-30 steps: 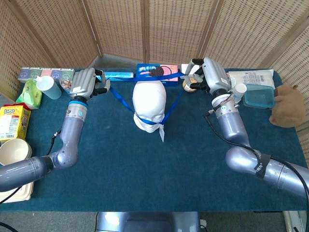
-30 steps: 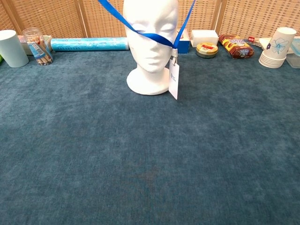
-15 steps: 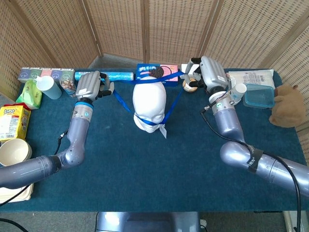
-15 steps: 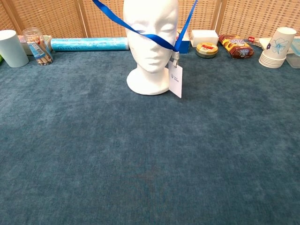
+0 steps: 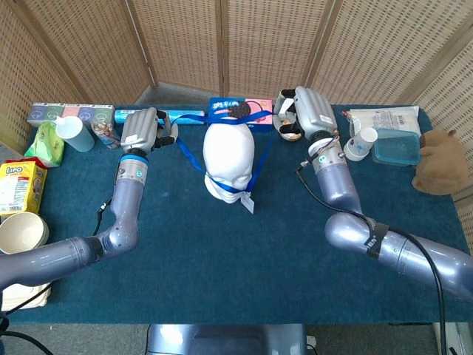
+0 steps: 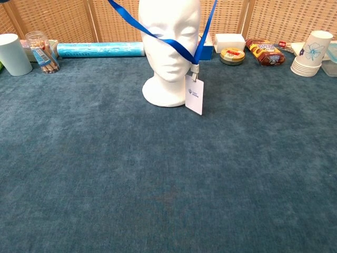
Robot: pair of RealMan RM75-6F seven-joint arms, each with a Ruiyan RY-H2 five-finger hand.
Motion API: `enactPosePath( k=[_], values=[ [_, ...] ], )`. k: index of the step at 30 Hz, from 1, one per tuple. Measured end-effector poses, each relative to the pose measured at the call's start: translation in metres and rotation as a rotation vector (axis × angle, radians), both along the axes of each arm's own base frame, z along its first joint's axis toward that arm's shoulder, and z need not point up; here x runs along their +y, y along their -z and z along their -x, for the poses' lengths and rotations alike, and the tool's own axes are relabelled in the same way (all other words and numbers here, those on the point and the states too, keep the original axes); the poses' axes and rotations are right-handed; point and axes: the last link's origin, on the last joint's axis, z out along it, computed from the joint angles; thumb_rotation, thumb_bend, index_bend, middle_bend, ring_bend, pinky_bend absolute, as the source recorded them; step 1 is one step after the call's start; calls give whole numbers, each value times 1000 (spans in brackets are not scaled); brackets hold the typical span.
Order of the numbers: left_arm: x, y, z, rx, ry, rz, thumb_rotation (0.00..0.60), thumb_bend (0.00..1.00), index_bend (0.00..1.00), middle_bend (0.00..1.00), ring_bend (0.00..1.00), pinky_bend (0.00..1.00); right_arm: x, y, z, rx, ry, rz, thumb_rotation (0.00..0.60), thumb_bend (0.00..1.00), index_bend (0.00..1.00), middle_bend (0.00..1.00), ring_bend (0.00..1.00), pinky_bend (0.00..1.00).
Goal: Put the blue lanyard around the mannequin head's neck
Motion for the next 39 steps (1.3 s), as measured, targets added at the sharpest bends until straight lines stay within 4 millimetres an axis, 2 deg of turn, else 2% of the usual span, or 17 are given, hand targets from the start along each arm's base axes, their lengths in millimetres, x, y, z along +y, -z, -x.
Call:
enactPosePath(
  k=[11, 13, 16, 17, 19, 21, 22, 24, 26, 30, 39],
  values=[
    [1, 1, 0, 27, -6, -8, 430, 456, 686, 1000, 1000, 1000, -8, 1, 3, 52, 31, 21, 600, 492, 628, 992, 1000, 1000],
    [1, 1, -1, 34, -5, -3, 428, 437, 686, 1000, 1000, 1000, -9, 0, 4, 83, 34, 27, 600, 492, 602, 965, 1000, 1000],
    [0, 2, -1, 51, -3, 6, 422, 398, 665, 988, 977, 1000, -12, 0, 7, 114, 43, 28, 600, 486, 517, 868, 992, 1000],
    [-1, 2, -1, 59, -2, 9, 417, 374, 624, 941, 912, 977, -12, 1, 7, 120, 45, 25, 600, 483, 482, 821, 963, 986],
    [-2, 2, -1, 77, 1, 20, 407, 330, 516, 783, 715, 854, -13, 2, 9, 136, 52, 18, 600, 480, 412, 711, 854, 916],
    [-3, 4, -1, 87, -1, 37, 407, 278, 382, 574, 480, 635, -14, 3, 11, 149, 60, 3, 578, 480, 345, 581, 699, 789],
    [-4, 4, -1, 94, -4, 53, 411, 262, 345, 521, 420, 572, -14, 4, 11, 157, 63, -12, 524, 480, 318, 514, 619, 712],
    [-5, 4, 0, 102, -13, 78, 408, 217, 257, 381, 270, 420, -14, 6, 12, 158, 68, -43, 377, 481, 281, 408, 482, 564],
    [-6, 4, 0, 112, -24, 104, 408, 180, 216, 303, 185, 347, -14, 8, 12, 151, 71, -80, 325, 483, 260, 360, 414, 484],
    [-8, 2, -2, 136, -28, 135, 407, 133, 161, 228, 114, 292, -15, 7, 12, 152, 75, -121, 293, 484, 240, 312, 348, 416],
    [-11, -7, 5, 119, -36, 140, 399, 121, 131, 216, 109, 289, -11, -5, 12, 85, 63, -120, 272, 435, 246, 303, 311, 378]
  ],
)
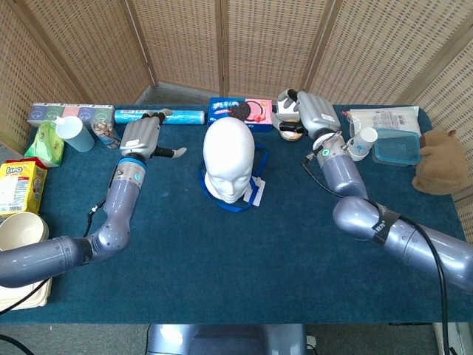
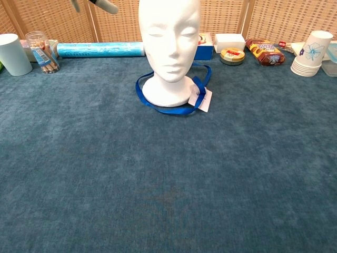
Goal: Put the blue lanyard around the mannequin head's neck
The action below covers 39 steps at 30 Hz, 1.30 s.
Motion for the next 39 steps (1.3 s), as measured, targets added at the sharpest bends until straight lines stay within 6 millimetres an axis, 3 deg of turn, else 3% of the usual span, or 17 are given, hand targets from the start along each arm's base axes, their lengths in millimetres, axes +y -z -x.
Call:
enactPosePath(
  k=[9, 18, 24, 31, 39],
  values=[
    [-19, -23, 32, -20, 33, -30, 396, 134, 131, 216, 124, 289, 18, -20, 18, -122, -75, 114, 272, 422, 331, 381, 382, 410],
    [-66, -49, 101, -12, 39, -25, 393, 133, 143, 217, 126, 289, 75, -36, 76, -150, -146, 203, 274, 400, 332, 383, 388, 414],
    [-108, -66, 143, 17, 47, -18, 393, 133, 197, 217, 142, 287, 125, -37, 112, -118, -148, 209, 279, 402, 338, 403, 403, 422],
    [-173, -88, 190, 17, 31, -33, 393, 133, 257, 231, 167, 285, 188, -34, 148, -52, -128, 187, 279, 432, 351, 407, 405, 423],
    [-247, -100, 220, 31, 34, -48, 395, 136, 291, 252, 183, 284, 246, -35, 179, 32, -94, 193, 279, 440, 363, 409, 409, 427]
  ],
)
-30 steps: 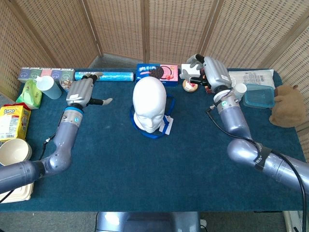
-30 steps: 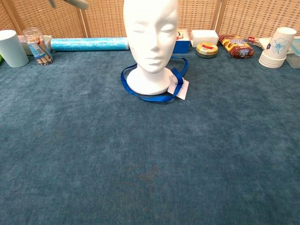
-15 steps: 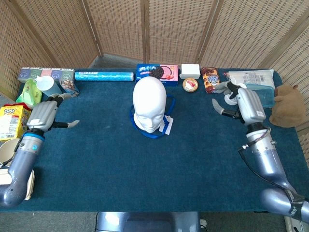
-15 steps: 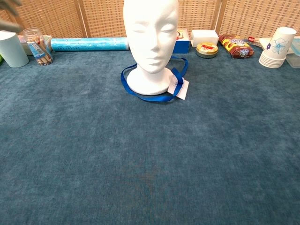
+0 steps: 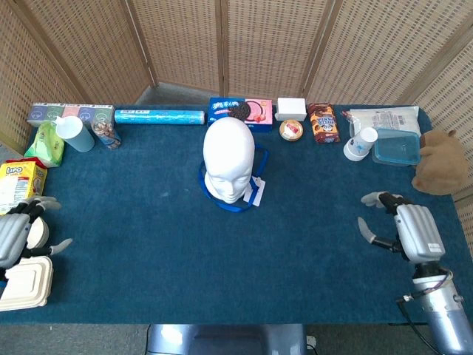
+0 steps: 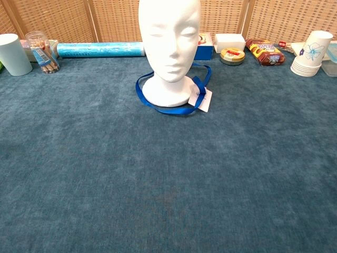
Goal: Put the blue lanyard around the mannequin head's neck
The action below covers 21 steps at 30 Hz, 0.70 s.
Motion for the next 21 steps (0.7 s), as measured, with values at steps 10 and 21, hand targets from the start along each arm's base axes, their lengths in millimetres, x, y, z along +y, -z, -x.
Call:
enactPosePath(
  k=[10, 21],
  values=[
    [-78, -3, 21, 11, -87, 25, 397, 145, 315, 256, 185, 284, 61, 0, 37, 102, 111, 49, 279, 438, 374, 415, 411, 433],
    [-100, -9, 18, -4, -114, 15, 401, 146, 320, 265, 192, 284, 87, -5, 50, 97, 137, 66, 284, 435, 390, 424, 416, 433]
  ],
)
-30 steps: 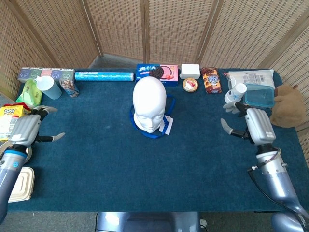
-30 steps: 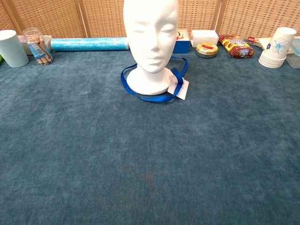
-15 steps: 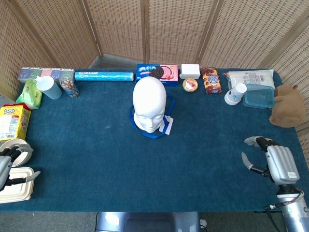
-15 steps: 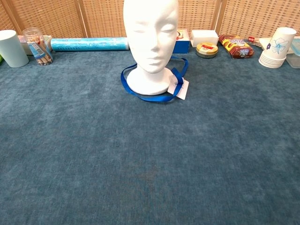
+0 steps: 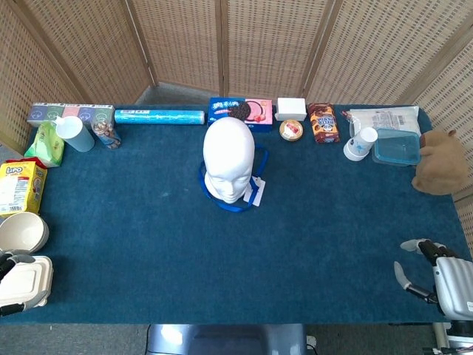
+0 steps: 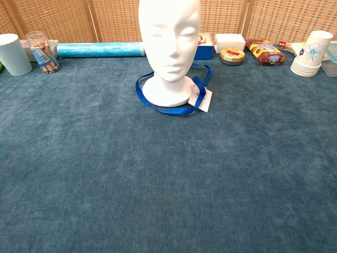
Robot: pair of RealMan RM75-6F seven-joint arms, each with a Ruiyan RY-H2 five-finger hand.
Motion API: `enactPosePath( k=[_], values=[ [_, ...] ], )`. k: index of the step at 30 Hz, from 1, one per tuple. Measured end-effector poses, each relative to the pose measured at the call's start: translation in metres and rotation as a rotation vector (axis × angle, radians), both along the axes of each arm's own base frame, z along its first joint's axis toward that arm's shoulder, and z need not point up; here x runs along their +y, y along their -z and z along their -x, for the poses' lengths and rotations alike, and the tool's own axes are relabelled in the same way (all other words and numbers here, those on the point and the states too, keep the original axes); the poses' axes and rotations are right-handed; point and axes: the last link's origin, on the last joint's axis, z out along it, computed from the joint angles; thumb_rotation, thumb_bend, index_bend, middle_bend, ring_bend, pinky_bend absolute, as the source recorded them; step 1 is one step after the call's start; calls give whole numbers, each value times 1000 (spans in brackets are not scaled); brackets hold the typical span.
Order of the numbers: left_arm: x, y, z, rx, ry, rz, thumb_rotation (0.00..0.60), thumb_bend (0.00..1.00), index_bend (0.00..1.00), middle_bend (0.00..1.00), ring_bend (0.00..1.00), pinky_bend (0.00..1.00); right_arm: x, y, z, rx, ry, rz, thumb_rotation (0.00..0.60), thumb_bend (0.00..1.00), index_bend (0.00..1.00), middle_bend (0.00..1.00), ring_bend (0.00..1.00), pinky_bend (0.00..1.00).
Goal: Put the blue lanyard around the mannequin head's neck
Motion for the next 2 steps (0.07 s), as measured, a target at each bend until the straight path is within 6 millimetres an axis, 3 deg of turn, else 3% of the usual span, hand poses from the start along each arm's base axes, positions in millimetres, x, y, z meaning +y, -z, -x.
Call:
enactPosePath(
  k=[2],
  values=[
    [0, -1, -1, 1, -2, -6, 401, 147, 320, 265, 192, 284, 1, 0, 1, -6, 3, -2, 282, 435, 394, 425, 416, 433]
  ],
)
